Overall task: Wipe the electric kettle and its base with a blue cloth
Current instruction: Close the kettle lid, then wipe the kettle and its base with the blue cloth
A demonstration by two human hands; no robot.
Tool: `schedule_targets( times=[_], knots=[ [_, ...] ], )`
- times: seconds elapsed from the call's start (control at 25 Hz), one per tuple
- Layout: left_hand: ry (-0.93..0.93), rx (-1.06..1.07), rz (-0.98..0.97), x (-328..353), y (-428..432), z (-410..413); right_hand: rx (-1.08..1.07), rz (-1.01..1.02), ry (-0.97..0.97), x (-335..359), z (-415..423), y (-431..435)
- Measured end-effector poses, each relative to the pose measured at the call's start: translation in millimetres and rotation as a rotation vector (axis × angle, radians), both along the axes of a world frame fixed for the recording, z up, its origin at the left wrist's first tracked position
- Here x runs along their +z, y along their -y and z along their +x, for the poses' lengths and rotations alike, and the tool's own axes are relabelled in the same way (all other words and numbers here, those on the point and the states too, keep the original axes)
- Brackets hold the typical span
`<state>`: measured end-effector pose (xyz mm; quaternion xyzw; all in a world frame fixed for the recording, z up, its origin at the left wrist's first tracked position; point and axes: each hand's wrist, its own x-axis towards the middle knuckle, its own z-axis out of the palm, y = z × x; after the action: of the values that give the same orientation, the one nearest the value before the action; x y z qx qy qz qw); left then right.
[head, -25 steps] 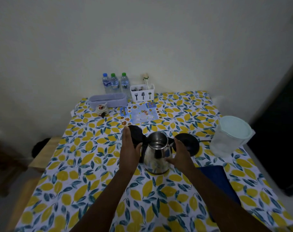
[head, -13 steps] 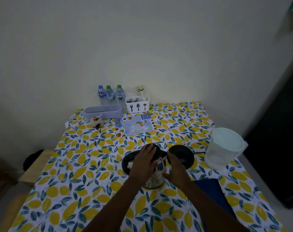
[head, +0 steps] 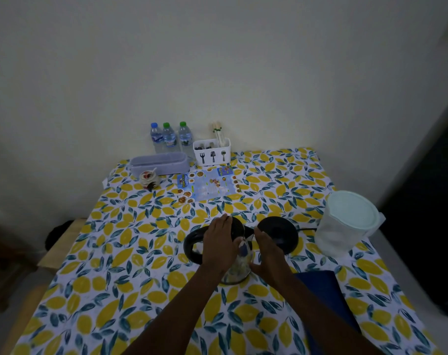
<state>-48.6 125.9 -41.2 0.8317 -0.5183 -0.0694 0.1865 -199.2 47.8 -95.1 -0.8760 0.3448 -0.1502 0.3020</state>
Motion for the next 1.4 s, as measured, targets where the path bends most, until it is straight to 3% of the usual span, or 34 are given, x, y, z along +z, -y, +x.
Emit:
schedule_targets(
  times=[0.16,0.32,0.44,0.56,0.68,1.08,1.24,1.4],
  knots=[
    [0.069,-0.107,-0.121,-7,-12,-35,-0.006,-0.162,-0.074,-7,-30,-6],
    [0.083,-0.340,-0.179,-42,-16,-79,-0.083,-0.148,-0.270,-37,-87,-10],
    [-0.047,-0.375,0.032,-69,-14,-103,-0.163,-0.067,-0.450,-63,-130,-9],
    [-0.055,-0.421,0.183,-96,-14,-117,-0.258,-0.001,-0.624,-86,-159,-12],
    [-0.086,-0.453,0.295,-117,-16,-130,-0.323,0.082,-0.679,-100,-173,-14],
    [-0.108,-0.353,0.308,-135,-14,-153,-0.257,0.025,-0.640,-103,-180,10],
    [-0.138,-0.270,0.261,-131,-14,-152,-0.265,0.086,-0.493,-102,-182,20],
    [-0.115,-0.181,0.067,-112,-15,-133,-0.342,0.241,-0.222,-77,-162,33]
  ],
)
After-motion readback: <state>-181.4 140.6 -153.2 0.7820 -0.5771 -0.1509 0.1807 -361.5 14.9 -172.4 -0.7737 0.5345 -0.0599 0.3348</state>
